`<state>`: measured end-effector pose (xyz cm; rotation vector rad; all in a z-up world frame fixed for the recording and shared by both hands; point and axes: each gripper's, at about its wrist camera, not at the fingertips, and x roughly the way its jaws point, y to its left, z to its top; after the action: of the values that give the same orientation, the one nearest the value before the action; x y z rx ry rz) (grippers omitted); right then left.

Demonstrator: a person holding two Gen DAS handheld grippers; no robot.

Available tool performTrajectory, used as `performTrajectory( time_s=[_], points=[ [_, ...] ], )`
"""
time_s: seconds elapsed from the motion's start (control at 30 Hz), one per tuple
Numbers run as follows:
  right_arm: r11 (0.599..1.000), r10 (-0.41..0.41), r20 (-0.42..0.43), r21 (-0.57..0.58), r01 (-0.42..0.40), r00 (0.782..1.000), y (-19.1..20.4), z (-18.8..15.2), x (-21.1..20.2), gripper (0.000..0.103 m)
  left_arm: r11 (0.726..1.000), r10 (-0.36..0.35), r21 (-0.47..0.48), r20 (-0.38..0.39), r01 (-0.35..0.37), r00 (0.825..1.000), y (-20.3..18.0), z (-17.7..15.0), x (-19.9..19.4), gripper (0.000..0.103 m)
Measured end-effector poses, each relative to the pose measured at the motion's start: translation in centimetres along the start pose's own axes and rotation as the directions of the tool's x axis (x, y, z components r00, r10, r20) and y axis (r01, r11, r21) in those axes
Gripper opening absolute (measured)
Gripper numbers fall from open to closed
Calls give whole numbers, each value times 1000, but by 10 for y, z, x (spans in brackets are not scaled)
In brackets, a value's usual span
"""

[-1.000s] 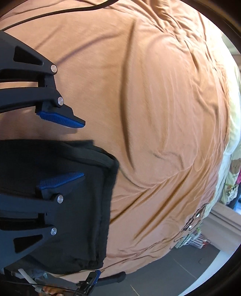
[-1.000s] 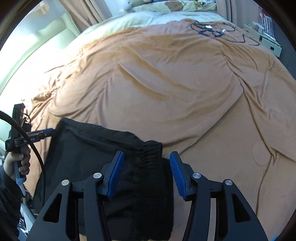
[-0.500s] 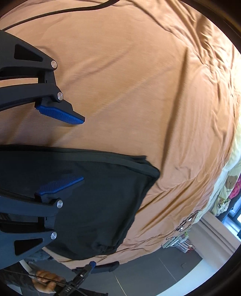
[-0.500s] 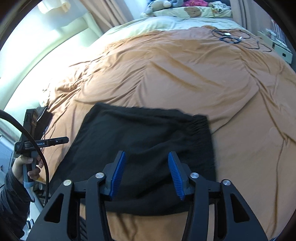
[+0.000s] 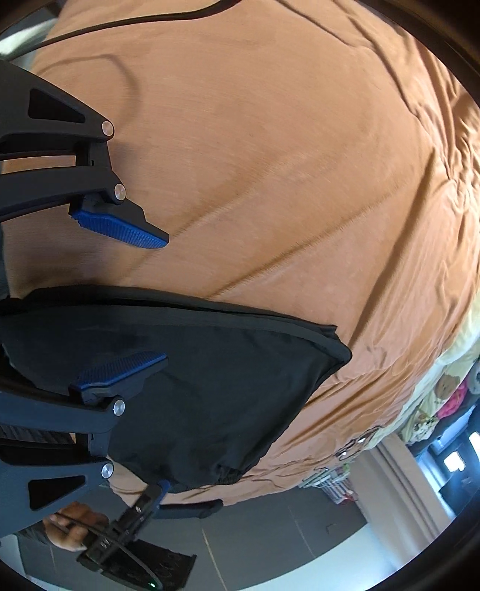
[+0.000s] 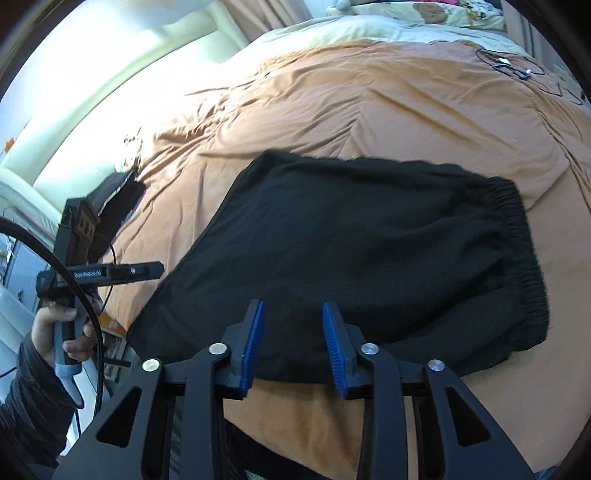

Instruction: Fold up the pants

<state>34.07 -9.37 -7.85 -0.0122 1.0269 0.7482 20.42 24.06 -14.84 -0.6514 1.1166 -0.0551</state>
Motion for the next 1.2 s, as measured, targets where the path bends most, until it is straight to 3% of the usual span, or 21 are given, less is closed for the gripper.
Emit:
performTrajectory(
  time_s=[0.2,0.4,0.97,1.1,1.2],
  points=[
    [999,-32,-56,-11,32,998,-1,-10,20,19,995,-56,-79,-12,55,998,12,-20,-2,60],
    [997,-74,-105,31,78,992,-27,-20,30,12,987,-104,-124,-34,99,994,15,-34,2,61],
    [999,-28,-41,16,29,999,-17,-17,14,10,957,-231,-173,27,232,973,22,-32,11,64],
    [999,-30,-24,12,30,999,-17,-14,20,10,955,-241,-176,10,239,971,19,-47,9,58],
    [999,-32,-30,14,33,999,-17,-16,28,10,947,-264,-193,-3,259,964,17,-60,9,44]
  ],
)
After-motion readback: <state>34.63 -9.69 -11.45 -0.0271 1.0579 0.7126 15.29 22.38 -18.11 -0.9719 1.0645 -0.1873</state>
